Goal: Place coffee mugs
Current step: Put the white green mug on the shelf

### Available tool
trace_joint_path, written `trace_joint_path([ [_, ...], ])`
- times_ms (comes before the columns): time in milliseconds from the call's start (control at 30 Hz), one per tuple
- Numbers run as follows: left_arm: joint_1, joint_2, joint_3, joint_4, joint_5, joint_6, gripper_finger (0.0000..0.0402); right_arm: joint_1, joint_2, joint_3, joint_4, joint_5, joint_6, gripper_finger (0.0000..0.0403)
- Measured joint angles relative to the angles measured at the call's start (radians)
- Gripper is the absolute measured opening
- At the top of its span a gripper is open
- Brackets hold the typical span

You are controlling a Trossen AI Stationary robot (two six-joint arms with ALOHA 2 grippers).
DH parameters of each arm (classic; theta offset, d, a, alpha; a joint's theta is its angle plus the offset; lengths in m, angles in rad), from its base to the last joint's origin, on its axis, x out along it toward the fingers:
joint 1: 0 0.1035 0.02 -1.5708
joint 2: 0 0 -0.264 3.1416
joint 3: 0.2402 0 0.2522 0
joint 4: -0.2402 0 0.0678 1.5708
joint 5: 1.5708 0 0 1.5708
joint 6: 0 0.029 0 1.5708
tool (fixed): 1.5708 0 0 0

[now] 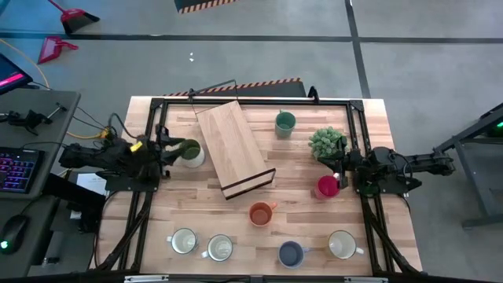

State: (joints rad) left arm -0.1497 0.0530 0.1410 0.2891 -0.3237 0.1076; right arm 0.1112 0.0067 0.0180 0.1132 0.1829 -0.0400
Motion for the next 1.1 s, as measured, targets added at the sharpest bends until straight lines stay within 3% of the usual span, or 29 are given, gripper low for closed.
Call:
trace_joint_path([
  [267, 0.000, 0.128, 0.310, -0.394, -0.021, 0.014, 0.0133, 0.000, 0.000, 0.012, 0.012, 0.008, 0.094, 0.0000],
  [500, 0.000, 0.331, 0.577, -0.746, -0.155, -0.071, 0.0133, 0.000, 0.000, 0.012, 0.019, 0.013, 0.148, 0.0000],
  [733, 0.014, 0.519, 0.688, -0.902, -0.264, -0.166, 0.0135, 0.000, 0.000, 0.013, 0.027, 0.185, 0.220, 0.0000],
  [900, 0.078, 0.622, 0.695, -1.055, -0.230, -0.336, 0.0149, 0.000, 0.000, 0.014, 0.027, 0.210, 0.224, 0.0012],
  [1100, 0.152, 0.722, 0.696, -1.171, -0.042, -0.492, 0.0159, 0.000, 0.000, 0.014, 0.023, 0.210, 0.267, 0.0034],
])
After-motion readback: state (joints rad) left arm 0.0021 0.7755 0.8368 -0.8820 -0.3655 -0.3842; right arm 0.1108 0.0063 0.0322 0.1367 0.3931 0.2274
